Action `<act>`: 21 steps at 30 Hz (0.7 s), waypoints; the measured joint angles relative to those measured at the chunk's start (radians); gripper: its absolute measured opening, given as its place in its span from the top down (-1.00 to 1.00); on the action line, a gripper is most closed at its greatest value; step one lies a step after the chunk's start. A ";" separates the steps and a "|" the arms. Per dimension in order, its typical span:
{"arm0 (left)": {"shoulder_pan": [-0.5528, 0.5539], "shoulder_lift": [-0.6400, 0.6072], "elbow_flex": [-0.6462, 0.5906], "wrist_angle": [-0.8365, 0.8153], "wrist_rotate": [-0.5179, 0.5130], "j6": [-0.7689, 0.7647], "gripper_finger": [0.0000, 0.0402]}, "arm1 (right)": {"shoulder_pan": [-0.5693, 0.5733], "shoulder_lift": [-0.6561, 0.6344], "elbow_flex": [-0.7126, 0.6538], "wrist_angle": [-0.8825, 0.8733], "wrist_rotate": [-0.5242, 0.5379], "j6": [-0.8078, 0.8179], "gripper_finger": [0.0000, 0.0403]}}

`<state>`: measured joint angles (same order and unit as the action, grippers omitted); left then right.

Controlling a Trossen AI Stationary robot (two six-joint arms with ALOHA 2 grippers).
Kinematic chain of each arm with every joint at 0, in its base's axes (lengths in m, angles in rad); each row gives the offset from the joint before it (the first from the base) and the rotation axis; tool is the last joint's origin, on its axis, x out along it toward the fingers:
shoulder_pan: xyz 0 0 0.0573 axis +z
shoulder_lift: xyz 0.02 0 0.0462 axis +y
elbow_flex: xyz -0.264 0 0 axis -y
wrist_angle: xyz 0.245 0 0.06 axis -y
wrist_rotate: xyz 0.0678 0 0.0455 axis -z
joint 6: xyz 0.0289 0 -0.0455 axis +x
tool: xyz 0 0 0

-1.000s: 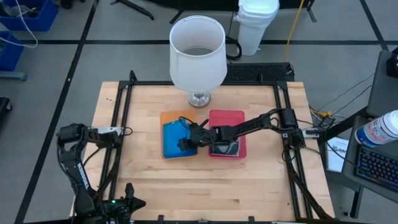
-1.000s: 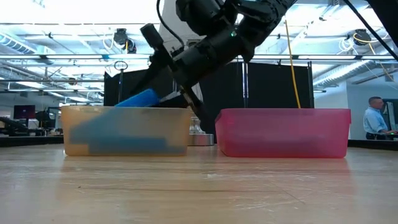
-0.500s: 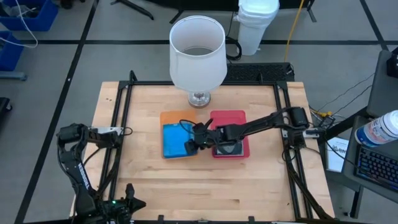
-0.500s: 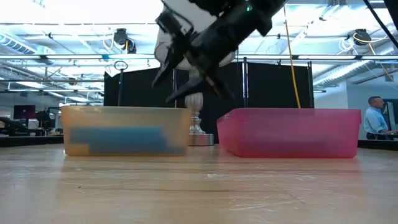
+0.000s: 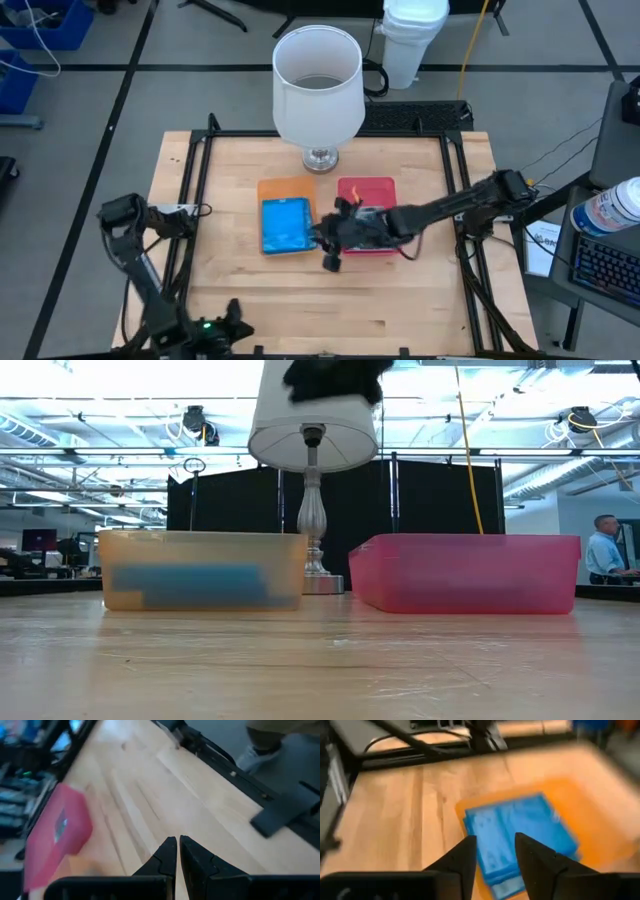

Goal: Pick & place jewel cases by type
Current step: Return to Home Position

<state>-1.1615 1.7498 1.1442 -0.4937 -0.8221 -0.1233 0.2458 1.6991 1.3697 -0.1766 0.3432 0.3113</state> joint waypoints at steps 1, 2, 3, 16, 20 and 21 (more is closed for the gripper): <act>0.033 -0.016 0.000 0.017 0.041 0.056 0.85 | 0.022 -0.013 0.000 0.003 0.033 -0.073 0.42; 0.068 -0.036 0.000 0.034 0.080 0.111 0.85 | 0.045 -0.025 0.000 -0.002 0.071 -0.147 0.46; 0.105 -0.060 0.000 0.050 0.116 0.164 0.86 | 0.067 -0.033 0.000 0.003 0.106 -0.217 0.52; 0.460 -0.691 0.001 0.239 0.349 0.391 0.98 | 0.219 -0.213 -0.061 0.039 0.180 -0.515 0.94; 0.486 -0.944 0.003 0.077 0.321 0.344 0.98 | 0.246 -0.374 -0.214 0.074 0.183 -0.443 0.99; 0.485 -0.997 0.000 0.044 0.320 0.333 0.98 | 0.252 -0.419 -0.267 0.117 0.183 -0.426 0.99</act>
<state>-0.6762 0.7529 1.1443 -0.4495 -0.5026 0.2102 0.4978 1.2796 1.1023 -0.0591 0.5264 -0.1145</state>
